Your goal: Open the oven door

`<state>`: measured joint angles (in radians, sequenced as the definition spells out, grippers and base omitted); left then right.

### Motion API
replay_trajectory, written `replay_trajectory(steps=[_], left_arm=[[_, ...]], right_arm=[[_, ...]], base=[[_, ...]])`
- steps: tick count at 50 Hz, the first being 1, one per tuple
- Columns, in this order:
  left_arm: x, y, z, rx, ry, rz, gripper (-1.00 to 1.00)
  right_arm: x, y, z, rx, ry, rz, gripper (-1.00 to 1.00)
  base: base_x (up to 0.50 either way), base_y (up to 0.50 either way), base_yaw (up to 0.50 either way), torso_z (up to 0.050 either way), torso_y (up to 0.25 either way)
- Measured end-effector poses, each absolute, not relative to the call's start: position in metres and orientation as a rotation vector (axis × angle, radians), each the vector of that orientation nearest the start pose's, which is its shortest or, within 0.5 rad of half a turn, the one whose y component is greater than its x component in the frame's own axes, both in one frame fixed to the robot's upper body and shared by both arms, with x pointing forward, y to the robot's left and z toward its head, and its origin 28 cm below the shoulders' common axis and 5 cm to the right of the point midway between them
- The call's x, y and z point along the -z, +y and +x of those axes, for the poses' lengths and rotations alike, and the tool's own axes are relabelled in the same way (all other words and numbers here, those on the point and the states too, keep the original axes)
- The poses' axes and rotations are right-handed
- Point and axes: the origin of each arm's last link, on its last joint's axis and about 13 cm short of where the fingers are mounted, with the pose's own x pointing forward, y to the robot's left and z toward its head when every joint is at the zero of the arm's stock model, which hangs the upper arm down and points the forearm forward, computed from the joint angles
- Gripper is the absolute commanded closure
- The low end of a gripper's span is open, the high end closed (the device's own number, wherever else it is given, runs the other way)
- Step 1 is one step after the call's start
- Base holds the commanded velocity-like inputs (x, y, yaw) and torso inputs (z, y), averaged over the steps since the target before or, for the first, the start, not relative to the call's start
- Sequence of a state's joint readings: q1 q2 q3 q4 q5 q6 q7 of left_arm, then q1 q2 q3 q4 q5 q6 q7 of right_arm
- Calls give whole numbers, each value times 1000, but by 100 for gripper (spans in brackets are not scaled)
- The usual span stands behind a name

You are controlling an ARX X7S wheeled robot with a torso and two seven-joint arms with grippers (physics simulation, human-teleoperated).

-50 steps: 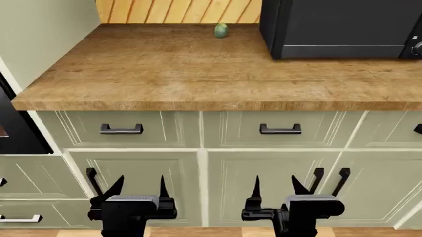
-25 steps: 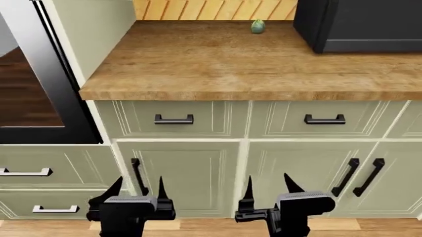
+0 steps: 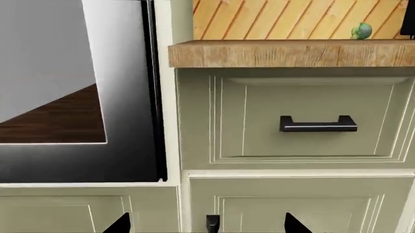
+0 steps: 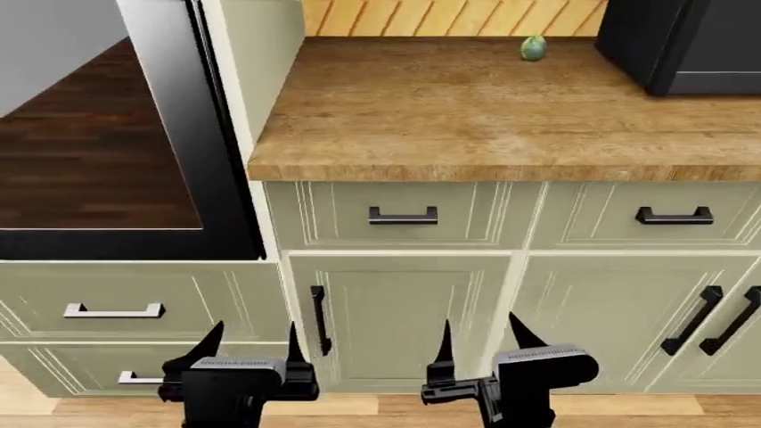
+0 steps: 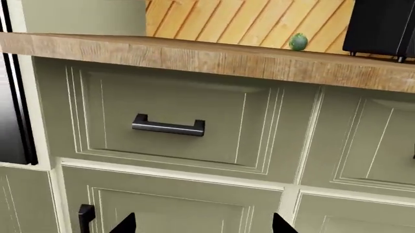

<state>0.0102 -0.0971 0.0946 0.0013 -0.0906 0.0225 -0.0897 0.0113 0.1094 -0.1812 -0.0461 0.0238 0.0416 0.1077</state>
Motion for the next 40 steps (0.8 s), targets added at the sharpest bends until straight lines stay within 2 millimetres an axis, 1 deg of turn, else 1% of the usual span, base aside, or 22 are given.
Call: replay_trajectory(steps=[40], left_arm=[[-10,207,206,18,4,0,-100]], right_arm=[[-20,-87,211,-72,-8,-102,-100]], base=[[0,500,0,0,0]])
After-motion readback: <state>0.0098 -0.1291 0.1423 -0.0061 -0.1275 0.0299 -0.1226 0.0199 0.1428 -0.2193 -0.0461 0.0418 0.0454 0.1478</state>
